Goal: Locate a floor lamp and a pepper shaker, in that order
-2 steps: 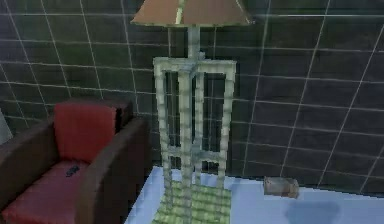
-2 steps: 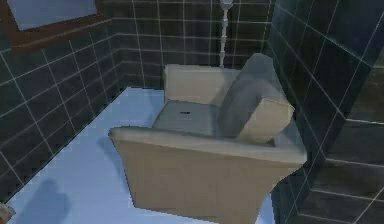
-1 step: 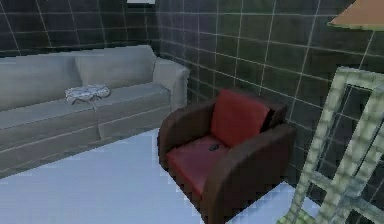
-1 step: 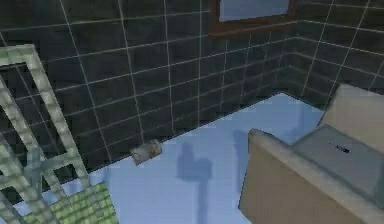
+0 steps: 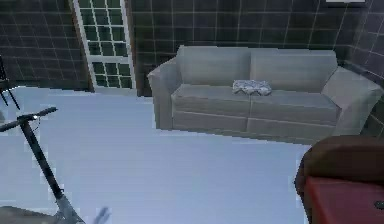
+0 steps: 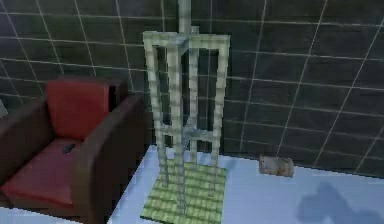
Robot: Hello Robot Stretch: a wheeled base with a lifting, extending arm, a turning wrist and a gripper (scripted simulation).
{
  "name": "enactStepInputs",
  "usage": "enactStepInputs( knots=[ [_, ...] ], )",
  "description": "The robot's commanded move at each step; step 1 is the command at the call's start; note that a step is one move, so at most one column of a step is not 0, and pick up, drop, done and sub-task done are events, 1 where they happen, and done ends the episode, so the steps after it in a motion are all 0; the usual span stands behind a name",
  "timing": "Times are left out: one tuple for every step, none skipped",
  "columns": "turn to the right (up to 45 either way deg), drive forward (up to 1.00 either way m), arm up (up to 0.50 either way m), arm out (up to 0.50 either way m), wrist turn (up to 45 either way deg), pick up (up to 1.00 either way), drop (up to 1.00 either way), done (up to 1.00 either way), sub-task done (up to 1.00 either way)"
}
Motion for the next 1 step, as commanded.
enactStepInputs(
  knots=[
    [-45.0,0.0,0.0,0.0,0.0,0.0,0.0,0.0,0.0]
  ],
)
